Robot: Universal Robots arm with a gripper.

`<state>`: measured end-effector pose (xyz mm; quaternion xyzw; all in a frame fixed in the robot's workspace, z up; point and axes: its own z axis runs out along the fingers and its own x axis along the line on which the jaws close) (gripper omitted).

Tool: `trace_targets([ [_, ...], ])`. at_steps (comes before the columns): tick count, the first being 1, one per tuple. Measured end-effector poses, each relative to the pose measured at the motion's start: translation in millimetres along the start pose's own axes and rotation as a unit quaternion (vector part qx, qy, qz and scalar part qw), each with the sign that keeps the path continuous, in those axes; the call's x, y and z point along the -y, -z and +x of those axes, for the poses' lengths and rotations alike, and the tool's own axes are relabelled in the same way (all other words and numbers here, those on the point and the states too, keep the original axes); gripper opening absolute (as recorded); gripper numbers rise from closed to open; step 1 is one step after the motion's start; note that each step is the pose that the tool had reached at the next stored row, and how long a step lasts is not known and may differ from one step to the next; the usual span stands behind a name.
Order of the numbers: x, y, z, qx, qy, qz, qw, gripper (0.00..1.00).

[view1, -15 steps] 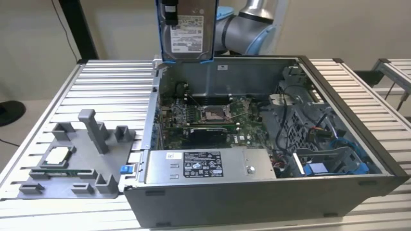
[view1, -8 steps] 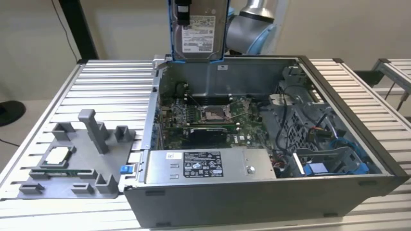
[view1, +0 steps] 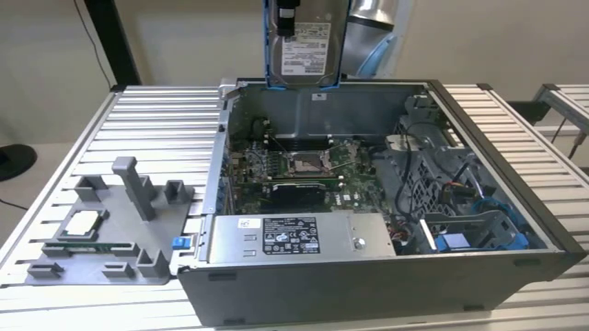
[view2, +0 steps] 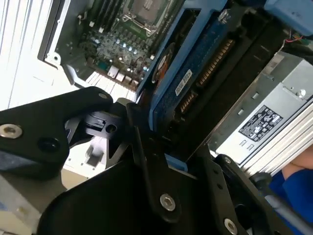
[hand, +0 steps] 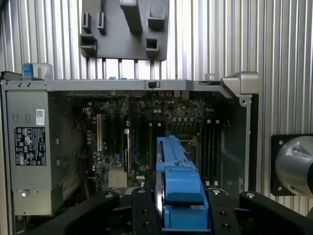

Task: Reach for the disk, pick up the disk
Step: 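Pick up the disk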

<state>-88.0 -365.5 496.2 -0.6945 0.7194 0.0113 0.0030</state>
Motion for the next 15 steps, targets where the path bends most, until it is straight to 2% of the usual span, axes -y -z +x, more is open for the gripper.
trace_targets([
  [15,54.2,0.6,-1.9,0.0000,0.000,-0.0002,1.0000,0.00],
])
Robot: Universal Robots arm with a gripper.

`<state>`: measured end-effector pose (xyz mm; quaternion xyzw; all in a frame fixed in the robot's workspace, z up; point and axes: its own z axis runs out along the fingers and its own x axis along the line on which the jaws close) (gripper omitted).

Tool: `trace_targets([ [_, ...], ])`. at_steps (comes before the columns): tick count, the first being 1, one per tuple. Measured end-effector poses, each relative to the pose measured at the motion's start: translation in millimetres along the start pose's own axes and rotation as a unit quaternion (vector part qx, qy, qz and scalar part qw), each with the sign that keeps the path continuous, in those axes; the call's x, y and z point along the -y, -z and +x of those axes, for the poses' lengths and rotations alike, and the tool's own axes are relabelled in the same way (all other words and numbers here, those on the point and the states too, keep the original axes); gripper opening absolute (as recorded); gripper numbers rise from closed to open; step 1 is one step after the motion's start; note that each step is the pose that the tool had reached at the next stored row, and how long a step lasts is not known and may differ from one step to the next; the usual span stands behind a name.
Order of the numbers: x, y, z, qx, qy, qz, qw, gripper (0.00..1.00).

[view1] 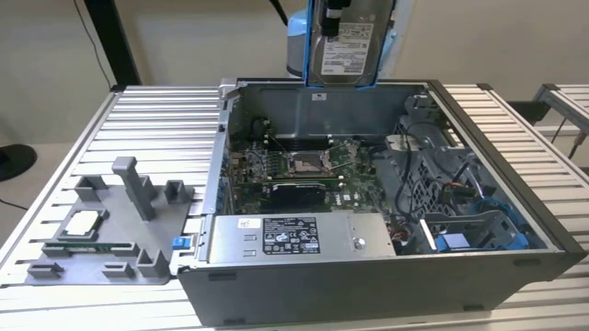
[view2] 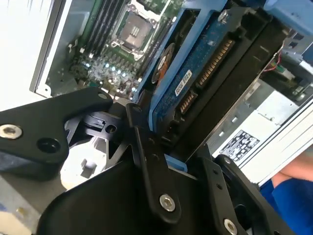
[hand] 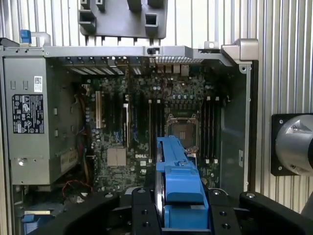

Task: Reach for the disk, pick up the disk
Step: 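Pick up the disk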

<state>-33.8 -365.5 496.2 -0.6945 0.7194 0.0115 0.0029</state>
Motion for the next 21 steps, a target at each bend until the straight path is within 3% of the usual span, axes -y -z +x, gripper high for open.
trace_targets([
  [21,86.1,1.0,-3.1,0.0000,0.000,-0.0002,1.0000,0.00],
])
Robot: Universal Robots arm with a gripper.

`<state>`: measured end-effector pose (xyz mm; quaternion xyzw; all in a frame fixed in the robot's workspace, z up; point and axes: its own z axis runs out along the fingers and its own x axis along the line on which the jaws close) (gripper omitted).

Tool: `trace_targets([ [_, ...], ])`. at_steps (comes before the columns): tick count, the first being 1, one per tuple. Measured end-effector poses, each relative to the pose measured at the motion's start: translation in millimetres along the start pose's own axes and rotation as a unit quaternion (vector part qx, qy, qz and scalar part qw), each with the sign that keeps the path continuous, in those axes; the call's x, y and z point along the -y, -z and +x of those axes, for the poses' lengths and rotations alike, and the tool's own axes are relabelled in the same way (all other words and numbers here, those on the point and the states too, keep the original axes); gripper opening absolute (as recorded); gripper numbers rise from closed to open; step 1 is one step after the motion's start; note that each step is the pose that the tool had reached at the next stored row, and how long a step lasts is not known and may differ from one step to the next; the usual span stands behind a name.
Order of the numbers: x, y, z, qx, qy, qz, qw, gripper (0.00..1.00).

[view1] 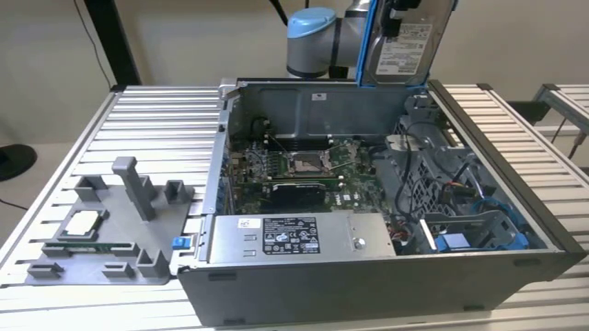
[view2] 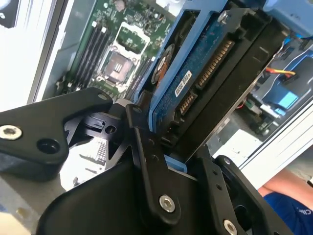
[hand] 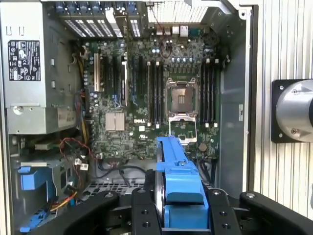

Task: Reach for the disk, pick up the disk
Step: 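Pick up the disk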

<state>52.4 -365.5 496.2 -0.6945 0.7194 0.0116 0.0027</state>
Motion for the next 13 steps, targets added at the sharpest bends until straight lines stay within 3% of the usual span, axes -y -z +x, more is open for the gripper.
trace_targets([
  [10,36.9,0.4,-1.3,0.0000,0.000,0.0000,1.0000,0.00],
  [13,43.0,0.4,-1.5,0.0001,0.000,-0.0001,1.0000,0.00],
])
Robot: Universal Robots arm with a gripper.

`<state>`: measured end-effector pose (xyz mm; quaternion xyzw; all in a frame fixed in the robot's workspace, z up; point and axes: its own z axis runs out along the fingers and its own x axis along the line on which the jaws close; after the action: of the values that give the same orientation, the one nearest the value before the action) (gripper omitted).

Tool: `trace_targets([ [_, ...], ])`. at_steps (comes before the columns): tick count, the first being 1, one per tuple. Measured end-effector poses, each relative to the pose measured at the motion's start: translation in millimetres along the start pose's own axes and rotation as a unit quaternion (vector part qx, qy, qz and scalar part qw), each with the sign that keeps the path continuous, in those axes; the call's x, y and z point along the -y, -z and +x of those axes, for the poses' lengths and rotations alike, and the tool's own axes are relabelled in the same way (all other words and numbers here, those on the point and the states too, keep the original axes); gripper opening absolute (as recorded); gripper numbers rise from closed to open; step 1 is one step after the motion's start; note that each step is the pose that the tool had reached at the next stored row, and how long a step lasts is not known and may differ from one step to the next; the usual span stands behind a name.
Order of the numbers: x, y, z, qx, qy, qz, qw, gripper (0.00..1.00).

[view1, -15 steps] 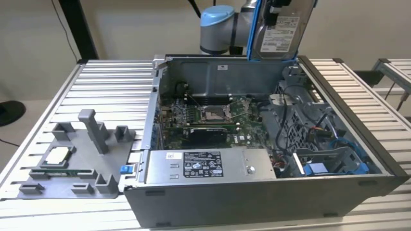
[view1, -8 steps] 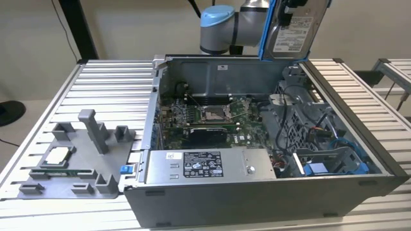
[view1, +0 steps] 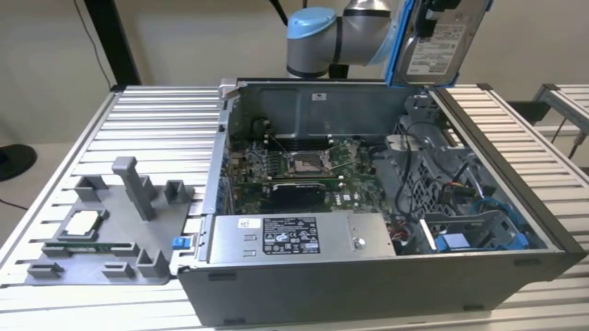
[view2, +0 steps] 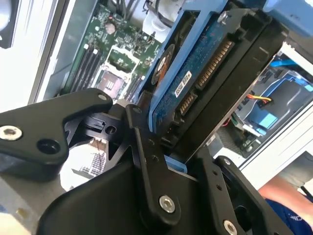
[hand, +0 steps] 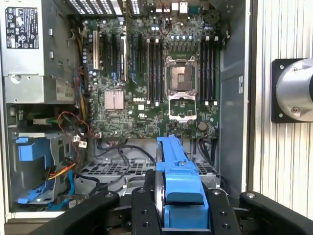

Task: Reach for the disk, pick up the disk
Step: 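Pick up the disk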

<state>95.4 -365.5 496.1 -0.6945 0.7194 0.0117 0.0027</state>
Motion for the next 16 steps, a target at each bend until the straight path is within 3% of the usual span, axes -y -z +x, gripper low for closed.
trace_targets([
  [8,1.3,0.2,1.2,-0.0001,0.000,0.0000,1.0000,0.00],
  [16,3.2,0.3,9.4,0.0000,0.000,0.0000,1.0000,0.00],
])
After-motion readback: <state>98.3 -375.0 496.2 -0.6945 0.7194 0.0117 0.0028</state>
